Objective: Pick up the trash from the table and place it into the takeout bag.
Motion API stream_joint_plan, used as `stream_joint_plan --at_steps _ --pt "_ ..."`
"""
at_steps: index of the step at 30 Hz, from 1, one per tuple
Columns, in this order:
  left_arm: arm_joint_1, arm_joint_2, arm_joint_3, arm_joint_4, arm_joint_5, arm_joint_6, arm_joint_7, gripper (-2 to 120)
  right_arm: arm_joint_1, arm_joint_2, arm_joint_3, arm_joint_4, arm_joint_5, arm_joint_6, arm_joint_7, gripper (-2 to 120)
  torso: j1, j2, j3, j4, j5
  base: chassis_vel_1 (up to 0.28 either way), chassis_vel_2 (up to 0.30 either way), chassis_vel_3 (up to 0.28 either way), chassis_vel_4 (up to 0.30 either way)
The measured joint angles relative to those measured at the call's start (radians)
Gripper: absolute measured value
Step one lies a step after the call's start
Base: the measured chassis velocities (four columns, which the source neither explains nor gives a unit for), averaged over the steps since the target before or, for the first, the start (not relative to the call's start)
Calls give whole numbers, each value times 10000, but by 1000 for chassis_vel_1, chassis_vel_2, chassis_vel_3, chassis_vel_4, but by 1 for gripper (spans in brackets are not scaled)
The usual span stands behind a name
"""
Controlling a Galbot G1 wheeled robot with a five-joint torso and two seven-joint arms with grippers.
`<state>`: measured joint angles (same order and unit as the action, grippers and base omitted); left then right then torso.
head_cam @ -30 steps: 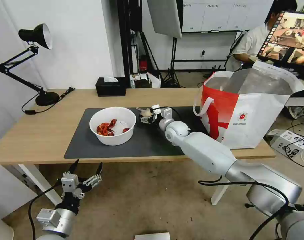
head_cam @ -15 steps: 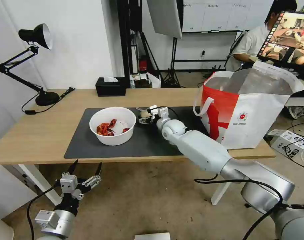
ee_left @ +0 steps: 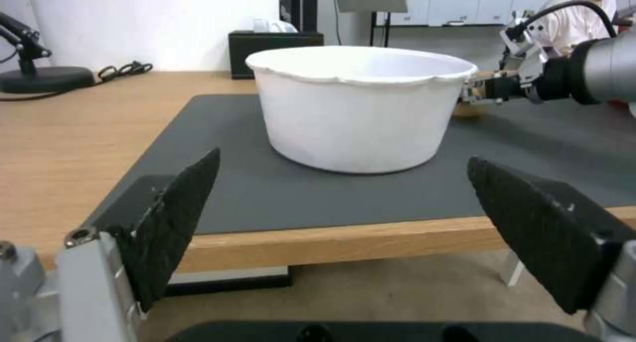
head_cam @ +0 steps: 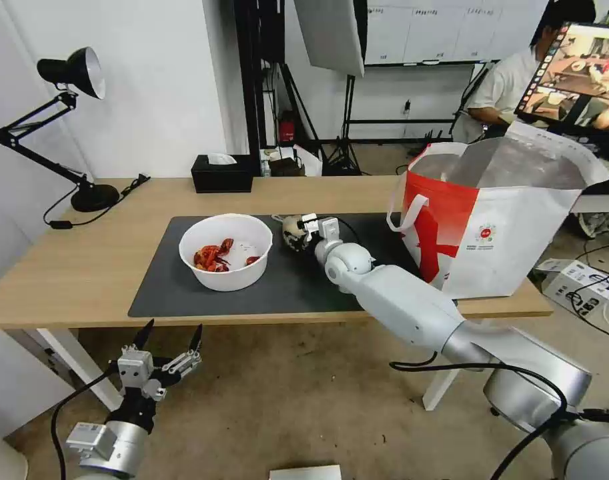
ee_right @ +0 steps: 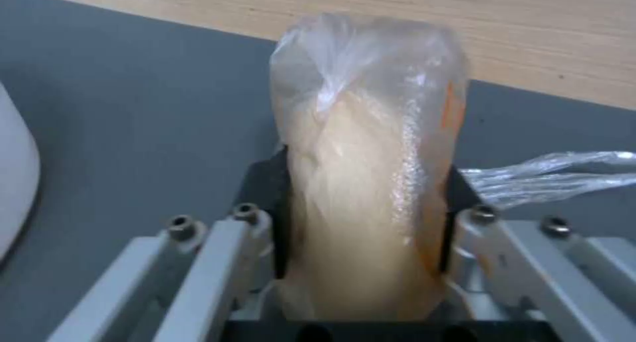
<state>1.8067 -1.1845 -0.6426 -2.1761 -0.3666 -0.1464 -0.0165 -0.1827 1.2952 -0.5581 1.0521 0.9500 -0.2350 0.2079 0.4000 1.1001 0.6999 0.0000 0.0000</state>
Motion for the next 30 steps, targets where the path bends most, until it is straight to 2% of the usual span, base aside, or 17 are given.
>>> stream_joint_plan --at_steps 2,3,5,9,13,16,17,18,19,20,22,23,25,26,29,30 --pt "0 -3 10 -9 -1 0 0 100 -20 -30 2 36 8 2 18 33 0 0 0 0 0 0 0 0 0" --pt "-1 -5 34 -27 0 0 0 100 -65 -101 15 107 27 10 36 25 0 0 0 0 0 0 0 0 0" --pt "-7 6 40 -42 0 0 -6 100 -143 -202 88 222 45 35 73 16 0 0 0 0 0 0 0 0 0" --pt "-5 9 41 -61 0 2 -14 100 -242 -350 182 463 84 103 164 10 0 0 1 1 0 0 0 0 0" --pt "24 -13 40 -126 -1 9 -25 100 -497 -756 348 1415 -44 430 521 7 0 -1 0 1 0 0 0 0 0" --pt "64 -50 35 -206 0 16 -36 100 -1058 -1418 668 3121 -1063 841 1169 7 0 -1 0 1 1 0 0 0 0" --pt "64 -50 35 -206 0 16 -36 100 -1058 -1418 668 3121 -1063 841 1169 7 0 -1 0 1 1 0 0 0 0" --pt "76 -60 33 -225 0 19 -39 100 -1226 -1628 759 3619 -1448 953 1408 7 0 -1 1 1 2 0 0 0 0" --pt "98 -77 31 -262 2 20 -42 100 -1549 -1983 960 4468 -2113 1103 1889 7 0 0 0 -2 1 0 0 0 0" --pt "98 -77 31 -262 2 20 -42 100 -1549 -1983 960 4468 -2113 1103 1889 7 0 0 0 -2 1 0 0 0 0" --pt "133 -101 32 -309 14 23 -43 100 -2164 -2564 1382 5733 -3247 1275 2849 7 -1 0 0 -1 3 0 0 0 0" --pt "133 -101 32 -309 14 23 -43 100 -2164 -2564 1382 5733 -3247 1275 2849 7 -1 0 0 -1 3 0 0 0 0" --pt "155 -121 56 -355 34 28 -45 100 -2769 -3126 1941 6878 -4206 1319 3435 7 -1 0 0 -2 3 0 0 0 0" --pt "155 -121 56 -355 34 28 -45 100 -2769 -3126 1941 6878 -4206 1319 3435 7 -1 0 0 -2 3 0 0 0 0" --pt "203 -155 83 -476 64 40 -47 100 -3478 -3947 2764 8292 -4751 1319 3935 7 -1 0 -1 -2 3 0 0 0 0" --pt "203 -155 83 -476 64 40 -47 100 -3478 -3947 2764 8292 -4751 1319 3935 7 -1 0 -1 -2 3 0 0 0 0"
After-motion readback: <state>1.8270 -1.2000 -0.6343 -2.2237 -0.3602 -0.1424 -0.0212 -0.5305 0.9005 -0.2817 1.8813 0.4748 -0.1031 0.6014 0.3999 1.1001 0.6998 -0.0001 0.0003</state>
